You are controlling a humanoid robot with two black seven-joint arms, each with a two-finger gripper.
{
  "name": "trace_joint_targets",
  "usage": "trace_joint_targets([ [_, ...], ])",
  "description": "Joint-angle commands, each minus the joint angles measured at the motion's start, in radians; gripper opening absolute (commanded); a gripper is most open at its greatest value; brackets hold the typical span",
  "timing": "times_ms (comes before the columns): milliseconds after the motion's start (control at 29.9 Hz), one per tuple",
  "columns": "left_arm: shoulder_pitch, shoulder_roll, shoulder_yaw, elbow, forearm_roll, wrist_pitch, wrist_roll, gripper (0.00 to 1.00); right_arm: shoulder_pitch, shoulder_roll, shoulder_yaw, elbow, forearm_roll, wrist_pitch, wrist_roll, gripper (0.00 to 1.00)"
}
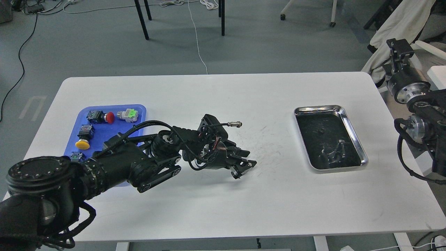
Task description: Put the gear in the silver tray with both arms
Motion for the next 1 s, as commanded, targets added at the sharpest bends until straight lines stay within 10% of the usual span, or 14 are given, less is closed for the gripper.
trace_joint_targets([
  [0,-0.018,0.000,-0.031,0.011,-0.036,0.000,0.000,0.47,0.013,-0.001,0.000,0.002,-0.002,0.002,-0.001,0.88],
  [401,-0.159,0.000,-0.157,0.069,-0.301,0.000,0.000,0.57,0.127,-0.001,-0.093,0.006,0.000,0.011,-0.032,0.89],
  [970,-0.160,0.325,-0.252,0.235,-0.915,0.015,0.000,0.73,0.486,0.055,-0.504,0.035,-0.003,0.077,-0.066,0.90],
])
